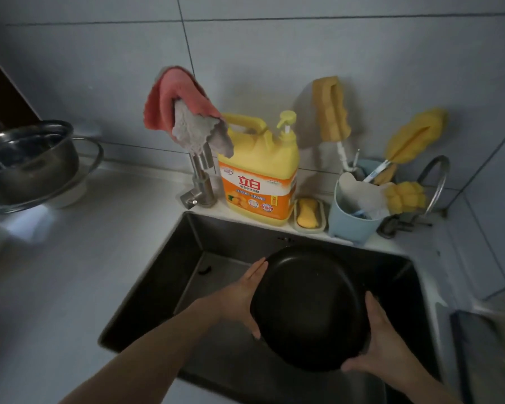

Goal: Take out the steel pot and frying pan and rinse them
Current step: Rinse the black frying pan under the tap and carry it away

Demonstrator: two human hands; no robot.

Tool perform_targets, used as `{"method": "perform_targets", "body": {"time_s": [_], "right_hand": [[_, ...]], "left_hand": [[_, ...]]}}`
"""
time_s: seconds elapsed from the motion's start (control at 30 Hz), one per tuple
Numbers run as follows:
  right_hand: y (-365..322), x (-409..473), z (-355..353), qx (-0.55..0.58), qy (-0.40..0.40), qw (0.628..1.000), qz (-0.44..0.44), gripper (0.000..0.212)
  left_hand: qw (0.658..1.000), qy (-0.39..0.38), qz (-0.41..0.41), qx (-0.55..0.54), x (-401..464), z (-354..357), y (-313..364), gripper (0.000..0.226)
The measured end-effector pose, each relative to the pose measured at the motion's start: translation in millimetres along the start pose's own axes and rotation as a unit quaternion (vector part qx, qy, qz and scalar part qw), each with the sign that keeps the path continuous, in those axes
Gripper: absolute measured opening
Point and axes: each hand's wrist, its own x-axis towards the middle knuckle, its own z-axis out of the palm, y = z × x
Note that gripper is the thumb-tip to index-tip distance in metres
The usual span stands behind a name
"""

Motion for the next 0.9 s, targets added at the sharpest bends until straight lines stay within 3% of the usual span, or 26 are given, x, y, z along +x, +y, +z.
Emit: {"method": "perform_targets", "body": {"time_s": [0.3, 0.63, 0.9], "right_hand": [[30.8, 36.2, 41.8, -0.018, -0.019, 0.998, 0.057, 0.18], [30.5, 72.5, 86.5, -0.062, -0.06, 0.995, 0.04, 0.163], [38.6, 98.0, 112.3, -0.08, -0.093, 0.992, 0.024, 0.171]], "left_hand": [[1.0, -0.001, -0.015, -0.027, 11.7, 33.6, -45.0, 0.154], [0.998, 0.0, -0.05, -0.036, 5.1, 61.3, -104.9, 0.152], [0.993, -0.032, -0.107, -0.045, 4.2, 69.2, -134.8, 0.152]]}}
